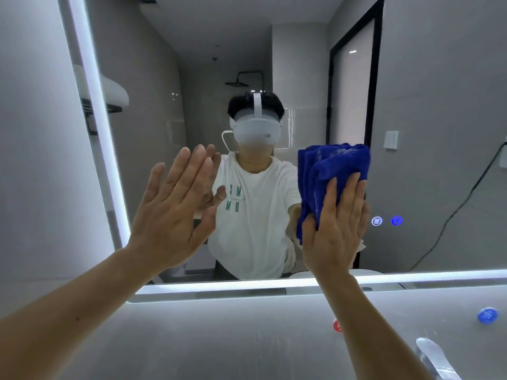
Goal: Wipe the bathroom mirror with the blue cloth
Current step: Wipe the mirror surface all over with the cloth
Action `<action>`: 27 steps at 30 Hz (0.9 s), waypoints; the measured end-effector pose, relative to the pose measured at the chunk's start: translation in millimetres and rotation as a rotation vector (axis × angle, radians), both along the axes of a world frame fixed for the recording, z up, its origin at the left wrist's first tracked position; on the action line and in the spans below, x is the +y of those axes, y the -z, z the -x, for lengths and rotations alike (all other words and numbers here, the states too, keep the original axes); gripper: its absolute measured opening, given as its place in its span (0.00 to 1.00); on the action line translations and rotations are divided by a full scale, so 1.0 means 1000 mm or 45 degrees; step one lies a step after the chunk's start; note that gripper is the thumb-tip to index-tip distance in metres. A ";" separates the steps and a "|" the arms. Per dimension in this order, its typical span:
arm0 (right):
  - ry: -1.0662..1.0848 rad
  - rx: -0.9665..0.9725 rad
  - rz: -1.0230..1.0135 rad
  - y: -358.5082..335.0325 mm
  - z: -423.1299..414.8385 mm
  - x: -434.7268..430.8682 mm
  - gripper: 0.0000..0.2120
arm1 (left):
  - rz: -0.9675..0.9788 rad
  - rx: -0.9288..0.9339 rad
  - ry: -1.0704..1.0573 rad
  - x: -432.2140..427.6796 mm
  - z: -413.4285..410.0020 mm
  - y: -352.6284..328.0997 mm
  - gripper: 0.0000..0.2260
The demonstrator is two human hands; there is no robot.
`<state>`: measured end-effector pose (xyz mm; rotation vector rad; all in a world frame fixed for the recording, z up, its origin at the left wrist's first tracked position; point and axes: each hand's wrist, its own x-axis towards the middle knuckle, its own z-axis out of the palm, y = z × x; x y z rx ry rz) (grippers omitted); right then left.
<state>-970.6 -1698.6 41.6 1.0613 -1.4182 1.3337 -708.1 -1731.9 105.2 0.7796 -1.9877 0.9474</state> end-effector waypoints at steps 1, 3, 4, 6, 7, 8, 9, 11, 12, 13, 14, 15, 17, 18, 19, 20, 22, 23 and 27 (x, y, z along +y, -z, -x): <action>-0.001 -0.050 0.027 0.001 -0.006 -0.002 0.28 | 0.001 0.006 0.001 0.001 -0.005 0.002 0.28; 0.005 -0.132 0.054 0.007 -0.030 -0.009 0.29 | -0.010 0.018 -0.031 0.001 -0.020 0.006 0.28; 0.002 -0.122 0.041 0.013 -0.046 -0.014 0.29 | -0.026 0.022 -0.067 0.001 -0.031 0.009 0.28; -0.018 -0.023 -0.024 0.029 -0.084 -0.025 0.32 | -0.069 0.026 -0.148 0.001 -0.053 0.017 0.29; -0.032 0.022 -0.060 0.038 -0.104 -0.031 0.35 | -0.095 0.028 -0.176 0.000 -0.064 0.021 0.29; -0.051 0.041 -0.090 0.045 -0.123 -0.037 0.36 | -0.126 0.031 -0.202 -0.001 -0.075 0.025 0.29; -0.075 0.038 -0.112 0.052 -0.142 -0.041 0.37 | -0.161 0.031 -0.225 -0.002 -0.086 0.030 0.29; -0.112 0.020 -0.138 0.060 -0.176 -0.049 0.37 | -0.214 0.039 -0.262 -0.005 -0.108 0.038 0.28; -0.128 0.023 -0.149 0.062 -0.189 -0.052 0.35 | -0.234 0.042 -0.280 -0.007 -0.119 0.041 0.28; -0.148 0.032 -0.164 0.065 -0.202 -0.055 0.32 | -0.255 0.045 -0.298 -0.009 -0.130 0.043 0.29; -0.168 0.046 -0.185 0.068 -0.213 -0.058 0.30 | -0.268 0.052 -0.316 -0.012 -0.141 0.045 0.29; -0.188 0.059 -0.204 0.071 -0.225 -0.060 0.29 | -0.273 0.060 -0.335 -0.014 -0.151 0.047 0.29; -0.227 0.058 -0.243 0.076 -0.247 -0.064 0.29 | -0.274 0.065 -0.370 -0.019 -0.167 0.050 0.29; -0.243 0.058 -0.264 0.079 -0.257 -0.066 0.29 | -0.276 0.068 -0.376 -0.021 -0.173 0.053 0.29; -0.259 0.062 -0.281 0.081 -0.267 -0.068 0.29 | -0.280 0.074 -0.376 -0.023 -0.179 0.055 0.29; -0.274 0.064 -0.299 0.084 -0.279 -0.070 0.29 | -0.283 0.078 -0.372 -0.025 -0.185 0.058 0.29; -0.289 0.031 -0.321 0.088 -0.292 -0.073 0.31 | -0.282 0.070 -0.367 -0.029 -0.192 0.063 0.29; -0.295 0.028 -0.325 0.090 -0.300 -0.075 0.32 | -0.289 0.073 -0.375 -0.031 -0.198 0.066 0.29; -0.258 0.097 -0.309 0.101 -0.326 -0.085 0.38 | -0.318 0.089 -0.409 -0.041 -0.219 0.074 0.29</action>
